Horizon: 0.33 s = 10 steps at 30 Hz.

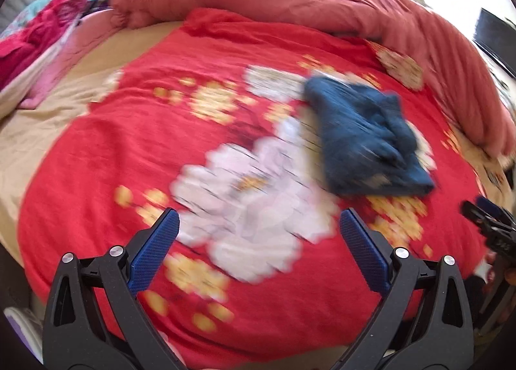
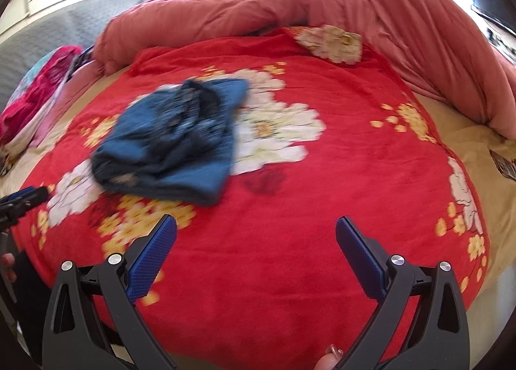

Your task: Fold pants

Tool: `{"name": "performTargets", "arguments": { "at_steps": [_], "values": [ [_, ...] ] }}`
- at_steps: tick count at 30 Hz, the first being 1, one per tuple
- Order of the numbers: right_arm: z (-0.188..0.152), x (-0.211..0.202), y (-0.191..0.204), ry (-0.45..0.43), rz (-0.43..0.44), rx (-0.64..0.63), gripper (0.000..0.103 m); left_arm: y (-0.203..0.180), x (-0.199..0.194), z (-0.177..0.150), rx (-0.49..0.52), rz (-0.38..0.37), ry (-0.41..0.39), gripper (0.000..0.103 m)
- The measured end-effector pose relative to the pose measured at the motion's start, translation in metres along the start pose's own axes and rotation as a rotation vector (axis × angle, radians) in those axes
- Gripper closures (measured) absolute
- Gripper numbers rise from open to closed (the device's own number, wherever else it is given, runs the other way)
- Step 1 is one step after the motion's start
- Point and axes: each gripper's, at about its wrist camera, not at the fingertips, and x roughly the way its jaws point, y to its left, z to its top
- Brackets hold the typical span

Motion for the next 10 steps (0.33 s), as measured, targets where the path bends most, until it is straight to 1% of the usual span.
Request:
{"name": "performTargets", "arguments": {
  "at_steps": [2, 4, 6, 8, 9, 10],
  "values": [
    [0.01, 0.006, -0.027, -0.007, -0.047, 0.04, 0.005, 0.02, 0.011, 0.016, -0.024, 0.052, 0.003, 0.009],
    [0.024, 0.012, -0.063, -0.027, -0.124, 0.082, 0.005, 0.053, 0.032, 0.038, -0.075, 0.109, 0.036, 0.009],
    [0.039, 0.023, -0.103, -0.017, -0.206, 0.12, 0.005, 0.088, 0.057, 0.063, -0.126, 0.165, 0.062, 0.009],
    [0.059, 0.04, -0.162, -0.013, -0.307, 0.19, 0.005, 0.117, 0.08, 0.085, -0.154, 0.249, 0.077, 0.009],
    [0.066, 0.048, -0.182, -0.002, -0.339, 0.214, 0.005, 0.132, 0.089, 0.095, -0.176, 0.277, 0.071, 0.009],
    [0.075, 0.06, -0.215, 0.024, -0.386, 0.265, 0.005, 0.149, 0.103, 0.107, -0.198, 0.301, 0.067, 0.009]
  ]
}}
